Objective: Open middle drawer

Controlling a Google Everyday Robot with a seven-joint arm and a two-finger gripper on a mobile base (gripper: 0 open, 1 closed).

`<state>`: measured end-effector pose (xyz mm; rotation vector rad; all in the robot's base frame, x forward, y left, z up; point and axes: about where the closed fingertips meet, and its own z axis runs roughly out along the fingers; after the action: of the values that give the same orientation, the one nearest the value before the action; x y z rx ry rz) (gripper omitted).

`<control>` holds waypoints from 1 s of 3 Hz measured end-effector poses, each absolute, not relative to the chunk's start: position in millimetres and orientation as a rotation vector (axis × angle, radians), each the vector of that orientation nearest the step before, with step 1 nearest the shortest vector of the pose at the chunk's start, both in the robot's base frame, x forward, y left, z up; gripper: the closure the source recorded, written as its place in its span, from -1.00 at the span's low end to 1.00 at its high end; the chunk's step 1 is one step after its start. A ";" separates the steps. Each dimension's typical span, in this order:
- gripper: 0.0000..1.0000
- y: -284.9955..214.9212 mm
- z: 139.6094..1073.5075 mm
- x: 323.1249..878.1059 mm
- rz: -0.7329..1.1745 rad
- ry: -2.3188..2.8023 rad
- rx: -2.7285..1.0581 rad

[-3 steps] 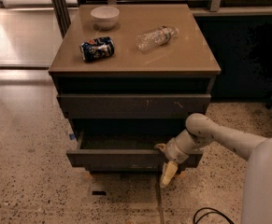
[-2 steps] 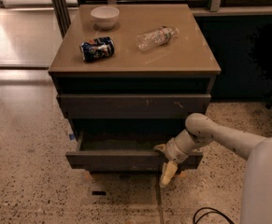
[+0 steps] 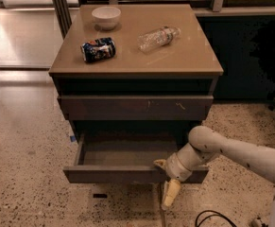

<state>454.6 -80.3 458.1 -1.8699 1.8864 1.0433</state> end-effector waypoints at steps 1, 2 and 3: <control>-1.00 -80.2 458.1 454.6 1.043 1.886 -1.870; -1.00 -63.5 449.5 450.2 1.028 1.829 -1.852; -1.00 -57.1 445.7 440.5 1.053 1.812 -1.847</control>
Offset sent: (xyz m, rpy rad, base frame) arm 0.0062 0.0257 -0.0080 0.0603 -0.1106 -0.0179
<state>440.5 -57.1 445.7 -1.8466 1.8123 1.0527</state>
